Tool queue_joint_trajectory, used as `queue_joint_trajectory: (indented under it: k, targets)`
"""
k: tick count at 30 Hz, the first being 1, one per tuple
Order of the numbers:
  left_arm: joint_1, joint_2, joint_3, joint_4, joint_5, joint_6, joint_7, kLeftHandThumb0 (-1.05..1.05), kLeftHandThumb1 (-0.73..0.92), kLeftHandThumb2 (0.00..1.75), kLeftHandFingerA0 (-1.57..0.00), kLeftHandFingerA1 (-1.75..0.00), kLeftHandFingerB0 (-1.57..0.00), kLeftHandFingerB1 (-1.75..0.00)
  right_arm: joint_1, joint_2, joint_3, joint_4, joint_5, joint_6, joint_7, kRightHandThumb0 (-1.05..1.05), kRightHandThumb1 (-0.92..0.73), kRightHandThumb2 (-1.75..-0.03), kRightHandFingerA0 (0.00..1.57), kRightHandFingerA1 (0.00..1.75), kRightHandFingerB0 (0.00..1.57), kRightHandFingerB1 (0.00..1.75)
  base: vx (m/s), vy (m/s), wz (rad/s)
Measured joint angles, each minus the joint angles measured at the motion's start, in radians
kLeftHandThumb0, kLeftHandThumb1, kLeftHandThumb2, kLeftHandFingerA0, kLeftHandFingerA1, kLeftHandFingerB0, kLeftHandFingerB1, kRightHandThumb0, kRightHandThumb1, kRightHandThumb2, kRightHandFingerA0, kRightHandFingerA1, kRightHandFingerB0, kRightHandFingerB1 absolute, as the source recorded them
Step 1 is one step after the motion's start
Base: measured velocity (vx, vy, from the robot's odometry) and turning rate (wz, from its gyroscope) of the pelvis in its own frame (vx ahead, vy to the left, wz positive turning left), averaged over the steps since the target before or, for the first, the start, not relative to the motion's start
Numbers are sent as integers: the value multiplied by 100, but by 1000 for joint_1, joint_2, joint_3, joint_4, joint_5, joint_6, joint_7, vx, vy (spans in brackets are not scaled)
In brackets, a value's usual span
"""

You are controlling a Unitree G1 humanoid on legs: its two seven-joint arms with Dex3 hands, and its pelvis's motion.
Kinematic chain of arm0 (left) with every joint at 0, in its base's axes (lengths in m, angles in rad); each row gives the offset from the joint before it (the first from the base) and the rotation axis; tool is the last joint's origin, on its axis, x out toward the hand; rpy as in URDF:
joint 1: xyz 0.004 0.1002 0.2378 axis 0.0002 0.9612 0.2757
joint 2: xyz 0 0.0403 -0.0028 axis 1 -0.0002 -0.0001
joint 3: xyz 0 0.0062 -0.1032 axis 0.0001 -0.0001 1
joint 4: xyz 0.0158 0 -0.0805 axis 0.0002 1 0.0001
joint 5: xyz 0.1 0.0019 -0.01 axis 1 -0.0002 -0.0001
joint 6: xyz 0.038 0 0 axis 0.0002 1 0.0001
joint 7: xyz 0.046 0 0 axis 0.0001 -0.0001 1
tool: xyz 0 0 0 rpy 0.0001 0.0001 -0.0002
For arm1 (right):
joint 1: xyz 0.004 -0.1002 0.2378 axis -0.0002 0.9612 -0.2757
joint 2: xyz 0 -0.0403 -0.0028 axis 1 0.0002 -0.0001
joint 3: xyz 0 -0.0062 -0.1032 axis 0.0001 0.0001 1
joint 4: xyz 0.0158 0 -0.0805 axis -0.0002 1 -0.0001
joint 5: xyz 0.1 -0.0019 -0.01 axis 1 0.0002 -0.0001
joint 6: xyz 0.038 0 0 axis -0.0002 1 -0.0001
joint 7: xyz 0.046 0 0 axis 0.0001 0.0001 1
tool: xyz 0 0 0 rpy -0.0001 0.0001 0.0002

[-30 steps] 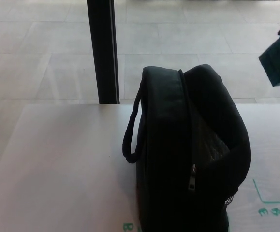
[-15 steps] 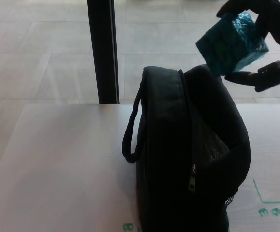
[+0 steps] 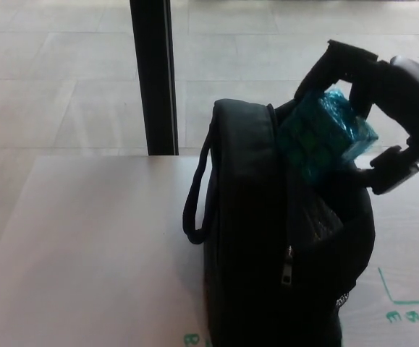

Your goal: The robot uses its right hand to pick up the cube kept on the middle of the desk and put it inside the bag next to it

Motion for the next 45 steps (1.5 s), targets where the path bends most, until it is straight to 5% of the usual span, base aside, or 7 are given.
queue_joint_trajectory:
  k: [4, 20, 33, 36, 37, 44, 45]
  targets:
    - [-18, 4, 0, 9, 0, 0, -4, -74, 51, 97, -11, -57, 0, -43, 13, -7, 2, -7, 12, 4, 31, -25, -48, -116, 115, 139, 97, 128, 0, 0, 0]
    - [-39, 12, -12, 12, 12, 0, -3, -74, 75, 64, -12, -52, -7, -31, 57, 38, 136, -43, -17, 16, 68, -21, -50, -119, 90, 175, 75, 160, 0, 0, 0]
    - [-29, 11, -10, -6, 12, 0, -1, -73, 76, 62, -13, -53, -8, -32, -199, 63, 254, 287, -130, 51, 64, -23, -43, -117, 92, 175, 86, 117, 0, 0, 0]
    - [-22, 9, -10, -21, 12, 0, 0, -41, 48, 107, -3, -53, 0, -51, -270, 67, 259, 375, -154, 74, 66, -19, -54, -108, 88, 170, 80, 123, 0, 0, 0]
    - [-19, 9, -9, -25, 12, 0, 1, -74, 74, 62, -13, -53, -7, -33, -287, 67, 259, 394, -161, 77, 66, -20, -57, -97, 87, 167, 80, 114, 0, 0, 0]
    - [-15, 7, -7, -23, 10, -10, 0, -75, 74, 61, -13, -54, -9, -34, -351, 63, 258, 437, -202, 64, 62, -20, -59, -101, 91, 145, 81, 107, 0, 0, 0]
    - [-13, 7, -7, -24, 9, -10, 0, -41, 45, 106, -3, -54, 0, -51, -359, 64, 251, 438, -202, 63, 63, -22, -61, -99, 93, 146, 80, 95, 0, 0, 0]
